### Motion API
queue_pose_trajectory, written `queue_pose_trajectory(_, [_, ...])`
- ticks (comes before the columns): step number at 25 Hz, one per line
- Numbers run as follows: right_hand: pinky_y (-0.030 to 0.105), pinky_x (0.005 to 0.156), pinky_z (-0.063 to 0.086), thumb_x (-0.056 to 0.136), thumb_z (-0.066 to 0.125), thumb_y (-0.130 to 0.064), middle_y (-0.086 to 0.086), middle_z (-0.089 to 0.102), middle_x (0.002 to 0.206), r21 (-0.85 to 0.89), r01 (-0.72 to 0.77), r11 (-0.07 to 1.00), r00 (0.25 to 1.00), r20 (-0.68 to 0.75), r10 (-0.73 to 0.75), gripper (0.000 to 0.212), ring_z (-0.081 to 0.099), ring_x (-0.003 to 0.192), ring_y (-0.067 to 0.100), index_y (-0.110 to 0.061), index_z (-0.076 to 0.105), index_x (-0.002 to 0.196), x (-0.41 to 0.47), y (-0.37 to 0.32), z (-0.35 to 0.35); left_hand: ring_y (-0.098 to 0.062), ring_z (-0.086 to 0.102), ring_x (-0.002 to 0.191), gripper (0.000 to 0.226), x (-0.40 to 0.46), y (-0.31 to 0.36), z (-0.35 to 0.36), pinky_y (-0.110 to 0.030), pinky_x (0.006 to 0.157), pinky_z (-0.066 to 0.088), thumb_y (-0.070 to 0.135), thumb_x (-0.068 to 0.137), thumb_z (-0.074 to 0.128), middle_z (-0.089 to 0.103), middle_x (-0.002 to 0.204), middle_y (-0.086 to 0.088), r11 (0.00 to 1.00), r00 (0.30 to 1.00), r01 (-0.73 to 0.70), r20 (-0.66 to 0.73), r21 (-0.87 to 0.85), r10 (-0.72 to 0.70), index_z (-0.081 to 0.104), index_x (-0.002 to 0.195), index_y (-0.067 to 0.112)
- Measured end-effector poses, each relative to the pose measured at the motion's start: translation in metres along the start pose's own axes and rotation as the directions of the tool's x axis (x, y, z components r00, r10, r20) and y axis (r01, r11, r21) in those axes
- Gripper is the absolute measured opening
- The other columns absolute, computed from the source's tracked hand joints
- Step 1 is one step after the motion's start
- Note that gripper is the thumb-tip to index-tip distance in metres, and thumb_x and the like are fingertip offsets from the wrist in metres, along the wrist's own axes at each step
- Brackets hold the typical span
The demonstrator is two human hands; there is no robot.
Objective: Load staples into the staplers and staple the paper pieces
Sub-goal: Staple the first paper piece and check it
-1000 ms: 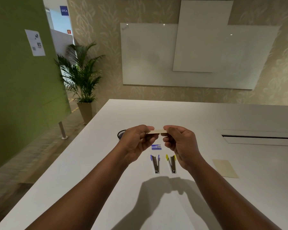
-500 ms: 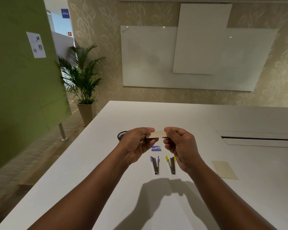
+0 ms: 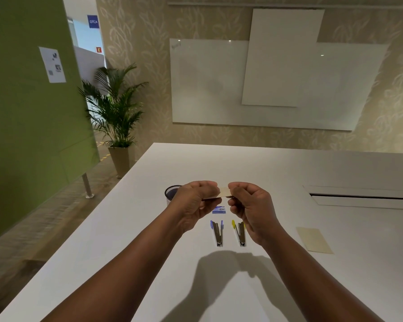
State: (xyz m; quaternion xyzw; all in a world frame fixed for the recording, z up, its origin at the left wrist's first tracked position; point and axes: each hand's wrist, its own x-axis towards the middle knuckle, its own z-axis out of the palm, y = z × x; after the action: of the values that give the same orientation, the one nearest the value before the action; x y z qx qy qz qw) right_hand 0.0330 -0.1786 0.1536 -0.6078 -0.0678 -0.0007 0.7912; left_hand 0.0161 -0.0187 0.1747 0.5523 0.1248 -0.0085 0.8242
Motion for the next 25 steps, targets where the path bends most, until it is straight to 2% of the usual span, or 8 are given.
queue_pose_trajectory(2, [0.03,0.064,0.056,0.097,0.065,-0.007,0.011,0.068,0.073,-0.043,0.009,0.999,1.0,0.003,-0.009,0.011,0.063,0.064,0.018,-0.005,0.075,0.102,0.0,0.001,-0.001,-0.028,0.075,0.079,0.016,0.002,-0.002,0.0,-0.032,0.077,0.064,-0.003,0.085,0.075,0.077,0.082,-0.011,1.0,1.0,0.002,0.005,0.028,-0.002,0.074,0.1,0.001])
queue_pose_trajectory(4, [0.029,0.062,0.056,0.095,0.063,0.0,0.009,0.068,0.072,-0.107,0.029,0.994,1.0,0.006,-0.029,0.014,0.063,0.064,0.017,-0.005,0.075,0.1,0.0,0.001,-0.002,-0.028,0.073,0.082,0.013,0.004,-0.004,0.001,-0.032,0.076,0.063,-0.003,0.083,0.076,0.076,0.08,-0.01,0.999,1.0,0.007,-0.008,0.051,-0.006,0.074,0.095,0.003])
queue_pose_trajectory(10, [0.026,0.059,0.054,0.093,0.061,0.005,0.002,0.068,0.067,-0.17,0.062,0.983,0.998,0.042,-0.055,0.017,0.062,0.06,0.014,-0.005,0.074,0.096,-0.002,0.002,-0.001,-0.025,0.069,0.077,0.016,0.009,-0.007,0.005,-0.024,0.052,0.057,0.008,0.086,0.078,0.072,0.091,-0.015,0.999,0.996,0.04,-0.077,0.018,-0.038,0.071,0.1,0.004])
queue_pose_trajectory(14, [0.027,0.061,0.055,0.092,0.06,0.004,0.005,0.068,0.07,-0.176,0.064,0.982,0.998,0.012,-0.063,0.018,0.063,0.061,0.015,-0.006,0.074,0.096,0.001,0.003,-0.004,-0.028,0.072,0.087,0.012,0.009,-0.007,0.003,-0.028,0.065,0.061,0.0,0.085,0.077,0.074,0.092,-0.014,0.999,0.999,0.025,-0.022,0.028,-0.024,0.073,0.095,0.003])
queue_pose_trajectory(17, [0.028,0.061,0.055,0.093,0.059,0.004,0.007,0.069,0.071,-0.169,0.06,0.984,0.998,-0.005,-0.062,0.019,0.063,0.061,0.015,-0.006,0.075,0.096,0.002,0.004,-0.005,-0.028,0.074,0.089,0.026,0.01,-0.006,0.0,-0.03,0.076,0.062,-0.01,0.081,0.076,0.076,0.096,-0.015,0.997,0.998,0.021,0.055,0.07,-0.025,0.072,0.103,0.003])
queue_pose_trajectory(20, [0.027,0.06,0.054,0.092,0.059,0.005,0.005,0.068,0.069,-0.165,0.056,0.985,0.998,0.003,-0.056,0.019,0.062,0.06,0.015,-0.005,0.074,0.096,0.003,0.005,-0.005,-0.023,0.073,0.081,0.021,0.013,-0.006,-0.001,-0.028,0.07,0.062,-0.008,0.083,0.075,0.076,0.088,-0.012,0.996,0.999,0.023,0.046,0.084,-0.027,0.073,0.1,0.004])
queue_pose_trajectory(23, [0.027,0.06,0.053,0.092,0.06,0.005,0.004,0.068,0.07,-0.17,0.044,0.984,0.999,0.014,-0.042,0.019,0.062,0.061,0.015,-0.006,0.074,0.095,0.005,0.007,-0.004,-0.023,0.07,0.08,0.014,0.017,-0.01,0.0,-0.026,0.058,0.059,0.002,0.085,0.076,0.072,0.09,-0.012,0.999,0.998,0.046,-0.038,0.026,-0.045,0.072,0.099,0.003])
queue_pose_trajectory(25, [0.027,0.06,0.054,0.092,0.06,0.005,0.005,0.068,0.07,-0.181,0.044,0.982,0.999,0.018,-0.041,0.018,0.062,0.061,0.015,-0.006,0.074,0.095,0.006,0.008,-0.003,-0.023,0.07,0.08,0.014,0.019,-0.012,0.0,-0.026,0.059,0.059,0.003,0.086,0.076,0.072,0.091,-0.013,0.999,0.997,0.054,-0.054,0.001,-0.053,0.071,0.099,0.003])
